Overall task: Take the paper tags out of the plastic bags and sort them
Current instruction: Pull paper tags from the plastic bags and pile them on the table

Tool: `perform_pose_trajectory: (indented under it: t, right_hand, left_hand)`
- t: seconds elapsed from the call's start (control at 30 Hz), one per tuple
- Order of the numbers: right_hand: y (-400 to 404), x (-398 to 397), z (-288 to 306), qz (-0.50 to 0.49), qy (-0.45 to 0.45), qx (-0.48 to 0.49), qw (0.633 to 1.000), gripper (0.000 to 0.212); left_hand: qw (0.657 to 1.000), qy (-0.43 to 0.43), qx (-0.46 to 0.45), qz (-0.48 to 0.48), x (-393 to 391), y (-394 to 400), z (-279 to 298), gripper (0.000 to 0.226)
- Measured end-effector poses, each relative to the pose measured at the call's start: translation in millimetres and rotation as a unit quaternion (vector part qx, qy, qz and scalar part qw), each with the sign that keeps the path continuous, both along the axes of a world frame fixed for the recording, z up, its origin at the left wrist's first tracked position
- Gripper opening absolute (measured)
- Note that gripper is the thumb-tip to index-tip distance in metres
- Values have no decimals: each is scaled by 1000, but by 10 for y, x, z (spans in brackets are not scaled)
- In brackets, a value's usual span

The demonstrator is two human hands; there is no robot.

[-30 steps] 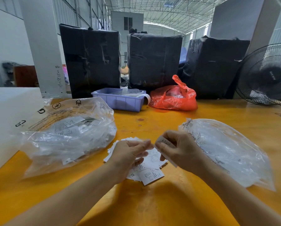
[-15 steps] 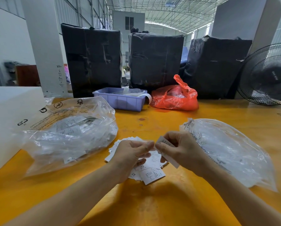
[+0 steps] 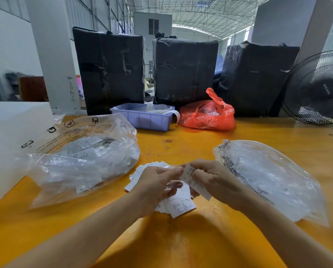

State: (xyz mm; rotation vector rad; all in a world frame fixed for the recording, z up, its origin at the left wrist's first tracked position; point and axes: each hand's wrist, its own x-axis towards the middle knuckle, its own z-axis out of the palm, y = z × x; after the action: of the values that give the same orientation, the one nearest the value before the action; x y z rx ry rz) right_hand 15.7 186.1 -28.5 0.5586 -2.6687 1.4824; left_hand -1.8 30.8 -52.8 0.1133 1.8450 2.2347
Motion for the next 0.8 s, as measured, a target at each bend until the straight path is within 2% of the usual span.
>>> perform_pose_trajectory:
  t: [0.13, 0.33, 0.53, 0.7, 0.8]
  right_hand:
    - [30, -1, -19, -13, 25, -48, 998, 21]
    - [76, -24, 4, -58, 19, -123, 991, 23]
    - [79, -49, -7, -54, 19, -82, 995, 20]
    - [94, -46, -5, -23, -21, -73, 997, 22]
    - [109, -39, 12, -3, -49, -62, 997, 31]
  left_hand:
    - [1000, -6, 13, 4, -7, 3, 13, 16]
    - [999, -2, 31, -20, 6, -22, 35, 22]
    - [1000, -1, 1, -17, 3, -28, 36, 42]
    - [999, 7, -30, -41, 54, -11, 33, 41]
    - [998, 13, -37, -43, 50, -15, 39, 37]
